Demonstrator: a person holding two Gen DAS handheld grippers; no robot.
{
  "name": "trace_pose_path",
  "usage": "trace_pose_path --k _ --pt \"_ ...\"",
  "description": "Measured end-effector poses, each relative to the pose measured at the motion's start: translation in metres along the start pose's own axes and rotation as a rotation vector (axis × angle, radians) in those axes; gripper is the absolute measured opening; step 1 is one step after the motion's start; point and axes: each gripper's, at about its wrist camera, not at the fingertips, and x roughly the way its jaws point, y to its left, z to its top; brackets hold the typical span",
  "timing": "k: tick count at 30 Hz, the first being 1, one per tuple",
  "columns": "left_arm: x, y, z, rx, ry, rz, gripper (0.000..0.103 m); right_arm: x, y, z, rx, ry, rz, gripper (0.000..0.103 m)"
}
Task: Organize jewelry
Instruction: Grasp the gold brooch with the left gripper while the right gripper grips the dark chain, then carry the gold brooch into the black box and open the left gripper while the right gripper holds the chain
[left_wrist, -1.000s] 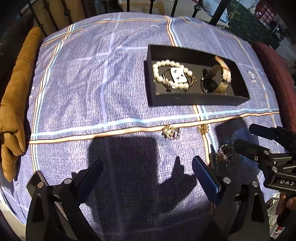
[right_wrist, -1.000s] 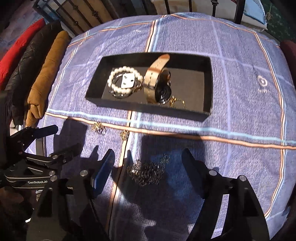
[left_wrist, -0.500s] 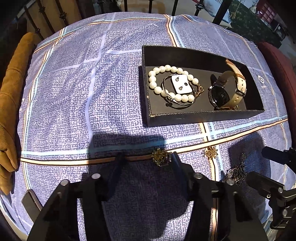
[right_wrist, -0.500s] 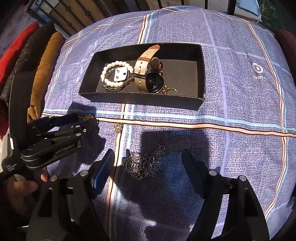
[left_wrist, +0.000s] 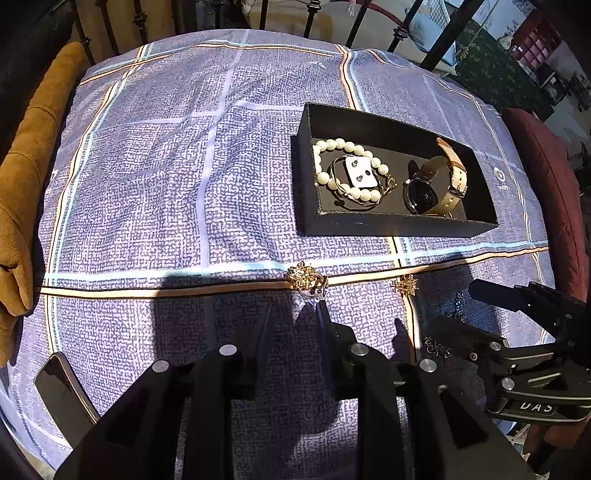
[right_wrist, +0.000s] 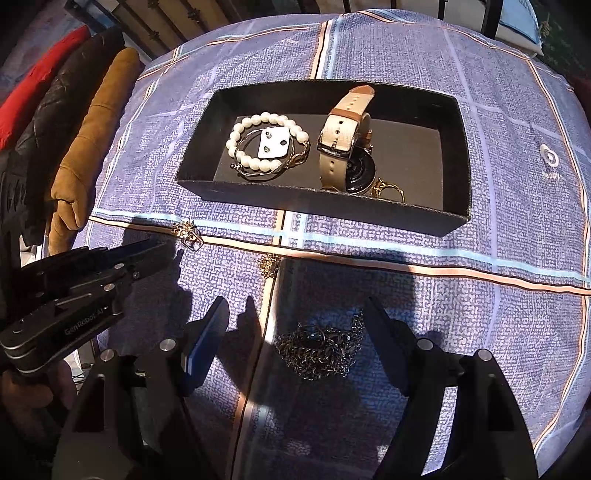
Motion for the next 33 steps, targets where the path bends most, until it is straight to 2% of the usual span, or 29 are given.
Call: trace_pose_path --k 1,2,4,6,7,8,10,13,19,27,30,31,32,33 --pt "0.000 -0.002 0.001 0.008 -0.007 0.026 0.063 0.000 0.000 0.000 0.003 0.001 0.001 0.075" --pt "-0.001 -0.002 0.003 0.020 -0.028 0.064 0.077 0.000 0.000 0.000 0.006 0.001 -0.001 0.075" --pt "0.002 -0.008 0.008 0.040 -0.043 0.086 0.077 0.000 -0.001 0.000 0.014 0.004 0.001 0.075" --pt "0.012 -0.015 0.015 0.062 -0.032 0.103 0.074 0.000 -0.002 -0.002 0.018 0.007 -0.001 0.075" --pt "0.018 -0.017 0.018 0.080 -0.023 0.109 0.065 -0.001 -0.003 -0.003 0.020 0.010 0.002 0.075" --pt "0.025 -0.019 0.020 0.094 -0.006 0.110 0.050 -0.001 -0.003 -0.004 0.022 0.012 0.001 0.075" --pt "0.034 -0.023 0.022 0.124 0.005 0.140 0.044 -0.001 -0.003 -0.006 0.023 0.013 0.002 0.075" --pt "0.031 -0.019 0.025 0.108 -0.006 0.095 0.023 -0.002 -0.002 -0.008 0.027 0.011 0.004 0.075" --pt "0.008 0.005 0.017 0.024 -0.036 -0.009 0.023 -0.002 0.006 -0.009 0.021 -0.002 0.014 0.075" --pt "-0.016 0.021 -0.018 -0.024 -0.014 -0.033 0.023 0.015 0.028 0.003 -0.009 -0.006 0.003 0.075" --pt "-0.016 0.018 -0.025 -0.028 -0.003 -0.034 0.023 0.022 0.032 0.011 -0.023 -0.008 -0.032 0.074" --pt "-0.015 0.016 -0.025 -0.026 0.000 -0.033 0.023 0.025 0.034 0.014 -0.027 -0.002 -0.050 0.066" --pt "-0.015 0.016 -0.025 -0.025 0.001 -0.032 0.023 0.029 0.035 0.017 -0.031 0.010 -0.062 0.051" --pt "-0.015 0.017 -0.025 -0.026 0.003 -0.033 0.023 0.032 0.036 0.018 -0.040 0.018 -0.091 0.044"
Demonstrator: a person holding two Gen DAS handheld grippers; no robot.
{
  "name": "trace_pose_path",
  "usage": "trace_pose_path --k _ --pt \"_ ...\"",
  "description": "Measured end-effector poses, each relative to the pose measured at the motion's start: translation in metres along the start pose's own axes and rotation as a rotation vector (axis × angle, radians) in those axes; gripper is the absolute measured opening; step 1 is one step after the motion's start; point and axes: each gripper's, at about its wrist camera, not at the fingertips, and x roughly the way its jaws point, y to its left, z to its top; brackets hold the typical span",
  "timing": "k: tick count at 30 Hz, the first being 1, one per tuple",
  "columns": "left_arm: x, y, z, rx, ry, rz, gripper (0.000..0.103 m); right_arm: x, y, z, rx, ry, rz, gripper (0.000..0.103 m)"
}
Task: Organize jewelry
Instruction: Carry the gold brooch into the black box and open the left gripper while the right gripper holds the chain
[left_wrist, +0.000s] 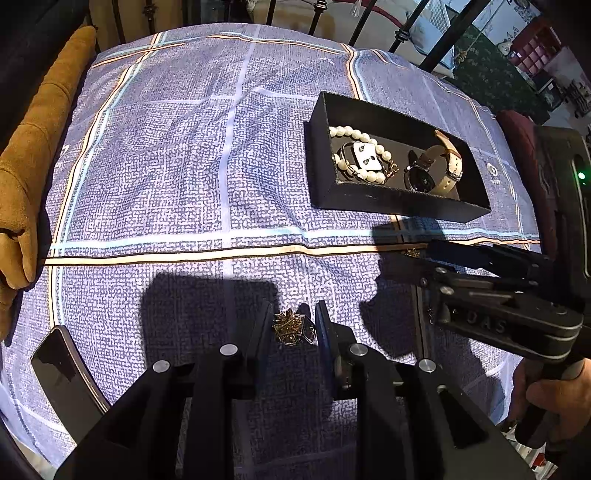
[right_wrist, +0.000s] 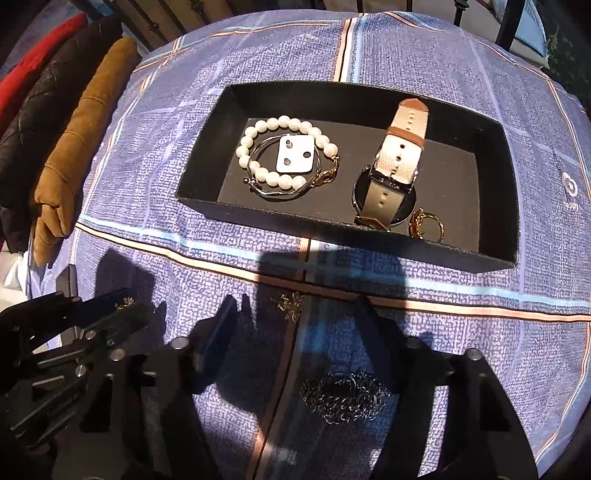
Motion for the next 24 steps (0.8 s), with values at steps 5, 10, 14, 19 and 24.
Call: trace_pose_path --k 5,10,14,19,24 --pt "0.000 0.000 0.000 0.009 0.003 -0.001 0.023 -0.002 0.006 0.000 -0.038 -0.023 -0.005 0.018" --pt "0.001 -0.005 0.002 0.018 0.004 -0.010 0.023 -0.014 0.001 -0.011 -0.022 -0.063 0.060 0.018" --pt "0.002 -0.010 0.003 0.033 0.007 -0.017 0.023 -0.029 -0.009 -0.024 0.002 -0.071 0.103 0.018" --pt "0.005 -0.022 0.000 0.060 0.027 -0.026 0.023 -0.038 -0.020 -0.043 0.038 -0.045 0.119 0.018" --pt "0.009 -0.042 0.000 0.119 0.049 -0.026 0.023 -0.038 -0.023 -0.063 0.035 0.003 0.117 0.019"
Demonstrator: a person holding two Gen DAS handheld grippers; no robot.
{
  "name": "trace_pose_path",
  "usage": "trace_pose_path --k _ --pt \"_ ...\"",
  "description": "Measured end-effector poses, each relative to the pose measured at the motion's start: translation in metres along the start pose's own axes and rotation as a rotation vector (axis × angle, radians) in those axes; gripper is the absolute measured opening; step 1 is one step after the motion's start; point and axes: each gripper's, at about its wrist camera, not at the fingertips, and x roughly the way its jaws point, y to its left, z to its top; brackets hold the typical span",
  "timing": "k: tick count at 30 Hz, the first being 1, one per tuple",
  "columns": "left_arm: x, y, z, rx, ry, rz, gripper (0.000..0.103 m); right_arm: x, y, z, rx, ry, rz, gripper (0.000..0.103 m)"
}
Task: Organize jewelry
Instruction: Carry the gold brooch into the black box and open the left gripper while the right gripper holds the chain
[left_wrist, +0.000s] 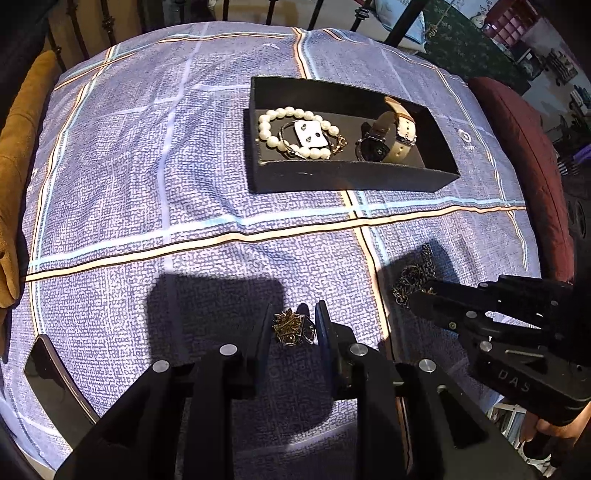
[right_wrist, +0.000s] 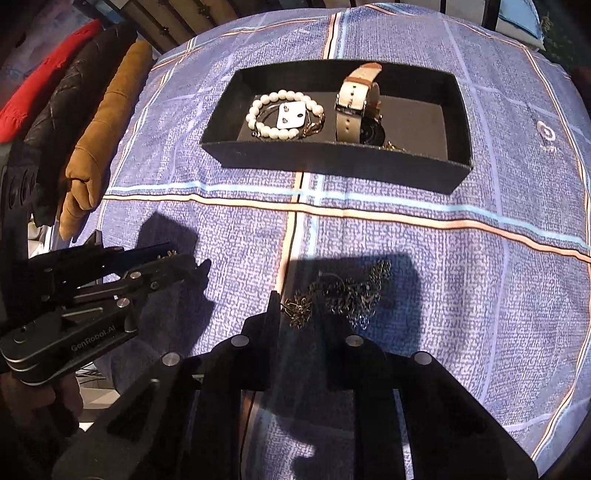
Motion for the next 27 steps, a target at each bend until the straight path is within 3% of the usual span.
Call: trace_pose_path --k 14,22,27 --pt "-0.007 -0.034 0.027 0.102 -0.001 0.018 0.023 -0.015 -0.003 -0.003 -0.043 0.014 0.002 0.019" --pt "0.003 -0.038 0.024 0.115 0.029 0.015 0.023 -0.013 -0.010 -0.003 -0.015 0.022 0.005 0.019" --pt "0.000 -0.041 0.035 0.114 0.006 0.011 0.023 -0.032 -0.020 0.013 0.018 -0.049 -0.006 0.019"
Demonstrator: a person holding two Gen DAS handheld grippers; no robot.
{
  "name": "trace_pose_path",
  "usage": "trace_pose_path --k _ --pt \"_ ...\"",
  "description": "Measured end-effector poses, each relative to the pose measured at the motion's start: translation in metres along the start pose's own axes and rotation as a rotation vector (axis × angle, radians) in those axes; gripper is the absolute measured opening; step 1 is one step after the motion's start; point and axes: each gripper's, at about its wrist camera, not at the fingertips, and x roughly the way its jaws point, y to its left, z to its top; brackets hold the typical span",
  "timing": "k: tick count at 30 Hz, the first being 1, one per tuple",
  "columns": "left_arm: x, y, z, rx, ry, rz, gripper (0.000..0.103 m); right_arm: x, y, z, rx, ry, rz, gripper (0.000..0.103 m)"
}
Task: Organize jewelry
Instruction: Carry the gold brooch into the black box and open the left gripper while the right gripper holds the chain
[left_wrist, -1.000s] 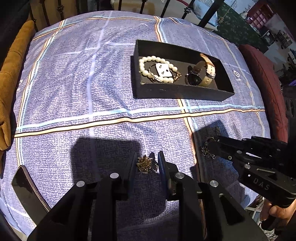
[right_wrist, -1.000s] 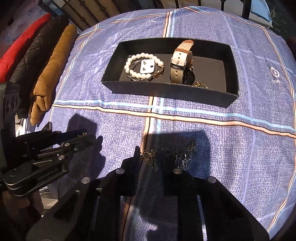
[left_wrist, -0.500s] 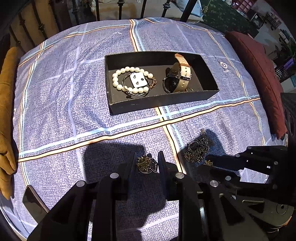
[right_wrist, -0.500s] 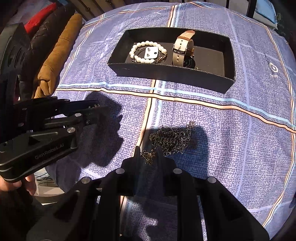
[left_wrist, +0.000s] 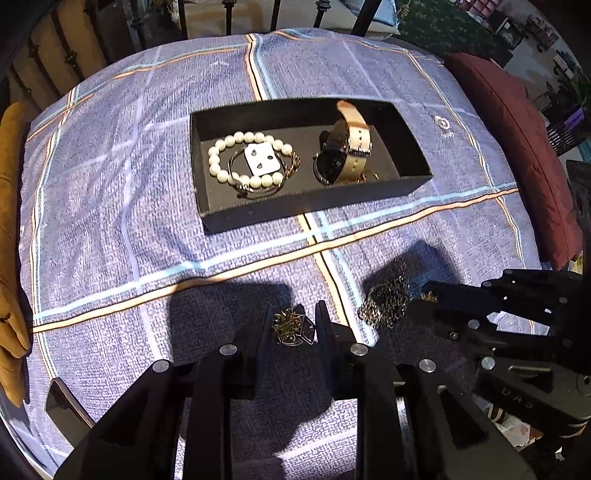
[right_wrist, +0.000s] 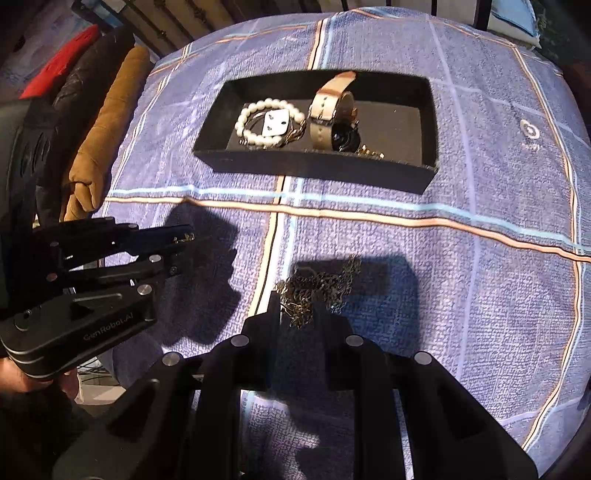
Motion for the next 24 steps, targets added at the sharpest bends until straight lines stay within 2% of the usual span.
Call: trace_pose_path --k 5,9,14,19,21,22,23,24 --pt "-0.016 0.001 0.035 0.000 -0.078 -0.014 0.023 -0.028 -0.009 0.042 0.011 -0.117 -0.023 0.019" --pt "-0.018 0.002 0.073 0.004 -0.127 -0.008 0.023 -0.030 -0.015 0.080 0.004 -0.154 -0.055 0.019" --pt "-0.002 0.002 0.104 0.020 -0.125 0.026 0.023 -0.013 -0.020 0.104 -0.017 -0.131 -0.091 0.019" --pt "0.009 0.008 0.104 0.033 -0.095 0.040 0.024 0.005 -0.027 0.105 -0.015 -0.085 -0.103 0.019" --pt "0.010 0.007 0.103 0.044 -0.093 0.050 0.036 0.007 -0.030 0.104 -0.006 -0.078 -0.103 0.021" --pt "0.008 0.006 0.102 0.048 -0.100 0.058 0.050 0.007 -0.030 0.102 -0.005 -0.080 -0.102 0.025" --pt "0.006 0.006 0.101 0.049 -0.111 0.068 0.060 0.005 -0.031 0.100 -0.004 -0.084 -0.108 0.026" --pt "0.002 0.006 0.101 0.044 -0.121 0.064 0.061 0.004 -0.031 0.098 0.003 -0.087 -0.104 0.026"
